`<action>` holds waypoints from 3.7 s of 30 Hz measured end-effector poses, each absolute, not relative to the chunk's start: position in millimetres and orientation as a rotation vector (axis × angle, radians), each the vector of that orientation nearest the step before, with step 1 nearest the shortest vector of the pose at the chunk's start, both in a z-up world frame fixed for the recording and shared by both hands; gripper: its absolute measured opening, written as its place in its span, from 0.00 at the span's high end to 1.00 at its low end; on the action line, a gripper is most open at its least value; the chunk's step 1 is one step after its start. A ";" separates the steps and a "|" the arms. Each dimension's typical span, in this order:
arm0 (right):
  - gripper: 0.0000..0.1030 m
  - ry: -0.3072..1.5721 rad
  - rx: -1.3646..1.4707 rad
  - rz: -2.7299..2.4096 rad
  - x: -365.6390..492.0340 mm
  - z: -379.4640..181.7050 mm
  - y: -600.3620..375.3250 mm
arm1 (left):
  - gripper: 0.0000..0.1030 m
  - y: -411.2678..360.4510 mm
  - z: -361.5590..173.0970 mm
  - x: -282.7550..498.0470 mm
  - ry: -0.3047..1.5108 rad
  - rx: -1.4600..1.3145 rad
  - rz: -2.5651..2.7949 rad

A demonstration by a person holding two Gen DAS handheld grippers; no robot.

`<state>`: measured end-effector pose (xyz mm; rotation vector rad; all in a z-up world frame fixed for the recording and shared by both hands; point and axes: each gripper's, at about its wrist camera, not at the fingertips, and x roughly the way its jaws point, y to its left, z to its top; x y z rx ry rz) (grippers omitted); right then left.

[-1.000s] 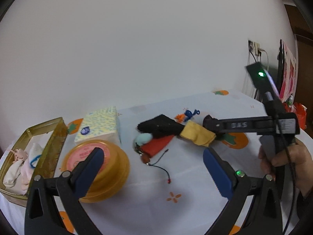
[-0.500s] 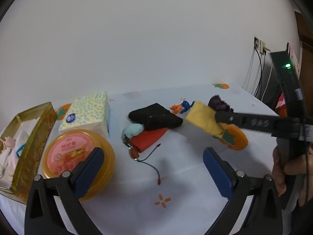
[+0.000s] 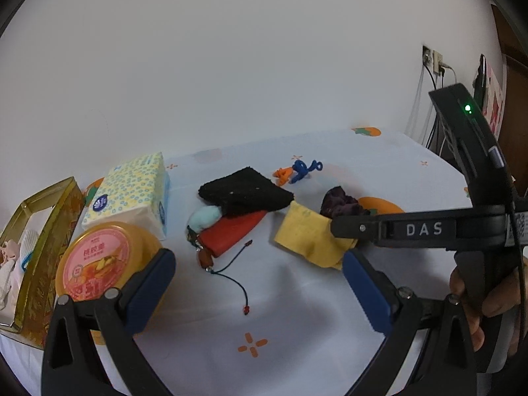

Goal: Organize soft objects
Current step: 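Grasp the yellow cloth with the left tool while the right tool grasps the purple scrunchie, then carry the yellow cloth and purple scrunchie over the gold tray with both tools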

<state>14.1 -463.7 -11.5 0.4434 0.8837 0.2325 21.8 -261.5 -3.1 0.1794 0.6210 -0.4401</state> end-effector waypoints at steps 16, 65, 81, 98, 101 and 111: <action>0.65 0.836 0.542 0.285 8.5 -9.8 -471.0 | 0.00 -253.5 -4.6 27.7 0.649 0.146 -0.419; 0.67 0.369 0.271 -0.101 -44.7 46.7 -475.7 | 0.86 -246.2 11.4 36.3 0.482 0.111 -0.542; 0.67 0.299 0.097 -0.221 -65.1 48.8 -438.0 | 0.86 -190.5 16.0 18.7 0.410 0.174 -0.481; 0.67 0.301 0.114 -0.122 -75.5 49.6 -357.0 | 0.85 -131.7 22.0 29.9 0.395 0.145 -0.442; 0.67 0.301 0.110 -0.082 -71.2 51.0 -334.7 | 0.85 -119.7 22.5 33.5 0.392 0.142 -0.427; 0.66 0.284 0.110 0.051 -46.8 59.9 -259.8 | 0.85 -55.2 29.8 60.5 0.395 0.060 -0.336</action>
